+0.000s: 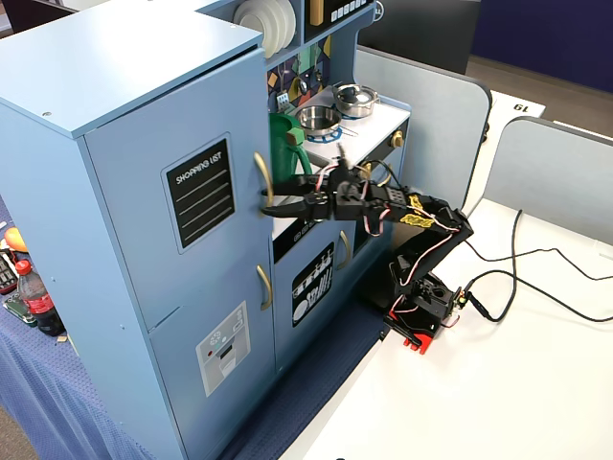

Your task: Open the left cabinet door

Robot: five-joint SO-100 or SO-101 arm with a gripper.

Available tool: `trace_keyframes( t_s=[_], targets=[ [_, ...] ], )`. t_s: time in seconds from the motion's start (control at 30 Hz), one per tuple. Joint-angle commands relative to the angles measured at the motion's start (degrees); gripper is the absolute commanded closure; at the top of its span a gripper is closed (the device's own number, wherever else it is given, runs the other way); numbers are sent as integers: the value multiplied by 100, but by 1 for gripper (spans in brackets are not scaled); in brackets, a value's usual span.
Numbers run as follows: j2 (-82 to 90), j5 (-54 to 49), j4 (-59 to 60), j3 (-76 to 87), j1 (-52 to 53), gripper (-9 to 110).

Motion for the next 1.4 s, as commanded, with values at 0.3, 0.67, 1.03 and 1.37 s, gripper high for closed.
trace_keyframes(
  t_s=[0.3, 0.67, 1.03, 1.37],
  targets=[
    [2479, 334, 2654, 264, 281, 87],
    [1925, 606, 2892, 62, 2074, 101],
    [396, -246, 861, 70, 1143, 101],
    [923, -729, 1617, 62, -923, 101]
  ],
)
